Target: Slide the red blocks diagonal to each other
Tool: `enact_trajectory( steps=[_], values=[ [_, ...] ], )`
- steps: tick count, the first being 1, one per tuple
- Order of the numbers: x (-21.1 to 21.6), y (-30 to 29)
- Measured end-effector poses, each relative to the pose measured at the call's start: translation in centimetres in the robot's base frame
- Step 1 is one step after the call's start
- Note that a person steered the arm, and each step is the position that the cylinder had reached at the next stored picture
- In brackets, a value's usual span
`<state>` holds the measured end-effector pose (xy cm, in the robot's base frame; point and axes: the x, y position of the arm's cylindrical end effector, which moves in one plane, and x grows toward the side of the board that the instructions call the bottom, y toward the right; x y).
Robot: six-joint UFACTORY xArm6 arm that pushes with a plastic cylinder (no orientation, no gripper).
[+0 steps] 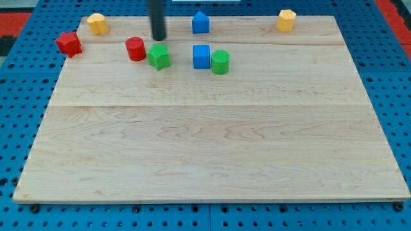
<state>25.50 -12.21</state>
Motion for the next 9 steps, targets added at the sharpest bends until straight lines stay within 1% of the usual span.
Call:
enact_trajectory(
  steps=[1,2,3,4,5,6,7,9],
  values=[
    [-1.0,-1.1],
    [-0.8,-6.4],
    [0.4,-11.2],
    [3.1,-2.9],
    [4.7,-1.0],
    [10.5,-9.4],
    [11.4,-18.2],
    [5.4,-18.3]
  ],
)
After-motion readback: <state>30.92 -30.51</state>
